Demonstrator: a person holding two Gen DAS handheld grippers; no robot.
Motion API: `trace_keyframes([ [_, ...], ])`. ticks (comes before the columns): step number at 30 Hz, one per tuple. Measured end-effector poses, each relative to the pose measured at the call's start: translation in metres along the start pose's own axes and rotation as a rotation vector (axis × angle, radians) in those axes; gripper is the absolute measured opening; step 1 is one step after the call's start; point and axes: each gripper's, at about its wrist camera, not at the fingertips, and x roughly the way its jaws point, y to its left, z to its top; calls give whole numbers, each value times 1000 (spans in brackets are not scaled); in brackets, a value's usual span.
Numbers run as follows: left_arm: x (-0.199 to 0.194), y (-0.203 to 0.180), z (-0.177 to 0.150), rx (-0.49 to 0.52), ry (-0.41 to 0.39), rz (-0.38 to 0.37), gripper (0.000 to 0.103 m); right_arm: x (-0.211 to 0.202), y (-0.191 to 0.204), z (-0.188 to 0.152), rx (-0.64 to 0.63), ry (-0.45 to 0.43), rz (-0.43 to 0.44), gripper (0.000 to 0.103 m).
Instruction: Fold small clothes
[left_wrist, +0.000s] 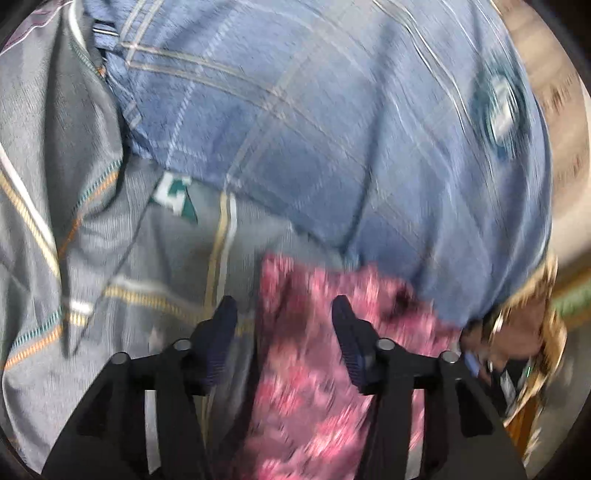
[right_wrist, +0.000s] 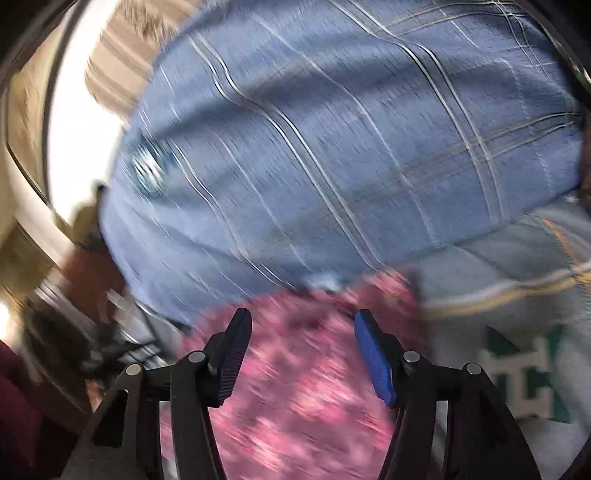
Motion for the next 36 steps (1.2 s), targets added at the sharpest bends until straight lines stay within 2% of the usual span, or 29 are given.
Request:
trace_keyframes([
  [3,22,-1,-19,23,95,1,53,19,3,-16,-62,66,-88,61],
  [5,36,-2,-29,16,145,-5,53,34,12,-25,-145,75,-151,59],
  [6,40,-5,-32,20,148,-4,51,40,18,-27,-181,68,-185,48],
  [7,44,-11,-33,32,144,2,37,49,27,-27,-235,68,-236,33],
  [8,45,-18,-33,52,134,6,26,55,33,-25,-270,84,-256,6],
  [9,46,-23,-33,65,124,22,14,56,35,-22,-284,82,-260,5],
  [12,52,-25,-30,68,93,64,10,23,28,-8,-200,-50,-205,5],
  [14,59,-14,-27,30,99,84,10,21,-2,-4,-88,-25,-222,5],
  [16,58,-3,-27,-28,90,66,10,27,-30,-13,-21,49,-267,5],
  [17,52,2,-27,-51,80,55,9,29,-37,-17,1,68,-263,6],
  [20,38,3,-27,-39,63,11,9,17,-45,-23,77,59,-157,16],
  [22,29,-1,-23,-25,52,-18,11,12,-42,-17,73,49,-119,32],
  [23,27,-2,-19,-16,49,-21,15,10,-38,-14,59,38,-124,47],
  [24,27,-6,-15,-5,50,-30,33,10,-32,-9,32,19,-133,53],
  [25,31,-11,-12,-1,52,-36,53,13,-27,-5,12,15,-132,54],
  [26,36,-16,-8,-1,48,-40,56,16,-22,-3,2,15,-135,54],
  [30,51,-37,1,62,88,-59,57,45,-12,19,-31,39,-189,54],
  [32,56,-51,1,167,96,46,56,66,-8,26,-67,54,-236,53],
  [33,63,-58,-1,225,99,110,39,71,-6,27,-81,56,-257,42],
  [34,68,-62,-3,266,115,131,0,75,-3,29,-107,63,-249,28],
  [35,72,-64,-5,283,151,125,1,78,2,31,-124,75,-239,5],
  [36,69,-63,-4,275,146,113,0,78,6,33,-134,75,-229,5],
])
